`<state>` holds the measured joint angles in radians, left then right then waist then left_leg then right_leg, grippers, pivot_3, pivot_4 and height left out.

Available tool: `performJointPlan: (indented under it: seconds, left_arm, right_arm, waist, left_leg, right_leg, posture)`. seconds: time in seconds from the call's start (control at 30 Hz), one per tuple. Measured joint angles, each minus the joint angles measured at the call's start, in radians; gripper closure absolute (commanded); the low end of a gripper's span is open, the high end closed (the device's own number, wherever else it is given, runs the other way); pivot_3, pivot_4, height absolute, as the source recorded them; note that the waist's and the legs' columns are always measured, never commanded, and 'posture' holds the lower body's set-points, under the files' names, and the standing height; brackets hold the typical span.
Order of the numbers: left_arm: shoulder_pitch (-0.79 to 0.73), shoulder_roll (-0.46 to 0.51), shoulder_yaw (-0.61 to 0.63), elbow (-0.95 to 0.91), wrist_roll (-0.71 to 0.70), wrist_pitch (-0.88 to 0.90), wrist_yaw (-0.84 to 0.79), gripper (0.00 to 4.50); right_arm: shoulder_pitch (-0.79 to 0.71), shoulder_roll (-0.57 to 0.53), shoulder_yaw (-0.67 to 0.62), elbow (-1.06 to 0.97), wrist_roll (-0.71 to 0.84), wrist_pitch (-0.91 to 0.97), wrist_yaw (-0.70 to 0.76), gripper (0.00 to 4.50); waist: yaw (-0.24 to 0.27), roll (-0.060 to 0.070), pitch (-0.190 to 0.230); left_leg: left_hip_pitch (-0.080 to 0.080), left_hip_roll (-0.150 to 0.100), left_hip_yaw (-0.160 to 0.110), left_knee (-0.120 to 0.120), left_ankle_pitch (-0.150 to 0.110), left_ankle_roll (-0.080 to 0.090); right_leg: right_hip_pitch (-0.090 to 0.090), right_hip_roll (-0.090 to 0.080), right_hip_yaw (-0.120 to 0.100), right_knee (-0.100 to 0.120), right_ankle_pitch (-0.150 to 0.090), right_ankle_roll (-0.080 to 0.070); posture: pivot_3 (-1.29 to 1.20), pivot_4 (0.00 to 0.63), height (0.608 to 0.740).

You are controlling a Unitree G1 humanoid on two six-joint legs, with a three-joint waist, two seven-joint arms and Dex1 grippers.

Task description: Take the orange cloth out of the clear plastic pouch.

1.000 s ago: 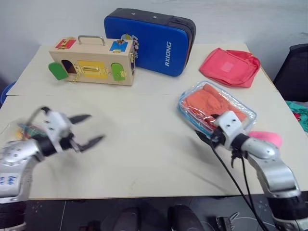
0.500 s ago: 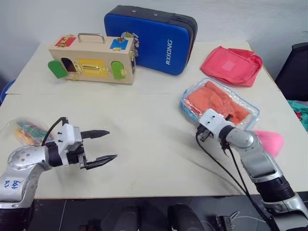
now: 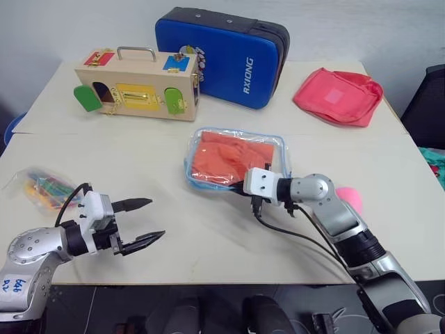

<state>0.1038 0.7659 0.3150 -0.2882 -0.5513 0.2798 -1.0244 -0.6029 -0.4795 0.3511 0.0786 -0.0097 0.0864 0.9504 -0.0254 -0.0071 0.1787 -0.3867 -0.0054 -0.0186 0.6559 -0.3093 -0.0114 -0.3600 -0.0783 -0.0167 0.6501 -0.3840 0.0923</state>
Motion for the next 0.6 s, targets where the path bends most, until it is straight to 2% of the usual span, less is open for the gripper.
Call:
performJointPlan:
  seconds: [0.13,0.23,0.37,0.47,0.53,0.6]
  left_arm:
    - [-0.007,0.0,-0.001,-0.015,-0.009,0.029,0.006,0.0]
    - [-0.016,0.0,0.0,-0.015,-0.017,0.042,0.006,0.0]
    - [-0.019,0.0,-0.004,-0.028,-0.048,0.06,-0.011,0.0]
    - [-0.021,-0.005,-0.011,-0.063,-0.051,0.055,-0.013,0.0]
    - [-0.032,-0.024,-0.028,-0.074,-0.05,0.047,-0.004,0.0]
    - [-0.043,-0.047,-0.06,-0.087,-0.043,0.038,0.005,0.0]
  right_arm:
    - [0.079,0.024,-0.068,-0.124,0.142,0.056,0.021,2.05]
    - [0.134,-0.046,-0.187,-0.25,0.276,0.136,0.048,1.04]
    - [0.26,-0.264,-0.411,-0.401,0.502,0.33,0.123,1.04]
    - [0.307,-0.474,-0.501,-0.36,0.493,0.433,0.154,1.04]
    - [0.329,-0.552,-0.512,-0.295,0.448,0.439,0.162,1.04]
    - [0.333,-0.574,-0.503,-0.199,0.408,0.465,0.161,1.04]
  waist:
    - [-0.002,0.0,0.0]
    - [0.003,0.0,0.0]
    - [0.017,0.0,0.0]
    - [0.021,0.0,0.0]
    - [0.02,0.0,0.0]
    - [0.018,0.0,0.0]
  left_leg:
    - [0.0,0.0,0.0,0.0,0.0,0.0]
    - [0.0,0.0,0.0,0.001,0.0,0.0]
    - [0.0,0.0,0.0,0.001,-0.001,0.002]
    - [0.002,0.0,0.001,0.001,-0.001,0.002]
    - [0.002,0.0,0.001,0.001,-0.001,0.002]
    - [0.003,0.0,0.002,0.001,-0.001,0.002]
  right_leg:
    - [0.0,0.0,0.0,0.0,0.0,0.0]
    - [0.001,0.0,0.0,0.0,0.0,0.0]
    - [0.003,-0.001,-0.001,-0.005,0.0,0.0]
    - [0.003,-0.001,0.0,-0.006,0.0,0.0]
    - [0.004,0.0,0.001,-0.006,0.0,0.0]
    - [0.004,0.0,0.001,-0.006,0.0,0.0]
  posture:
    - [0.0,0.15,0.74]
    - [0.0,0.15,0.74]
    - [0.0,0.15,0.74]
    - [0.0,0.15,0.74]
    - [0.0,0.15,0.74]
    - [0.0,0.15,0.74]
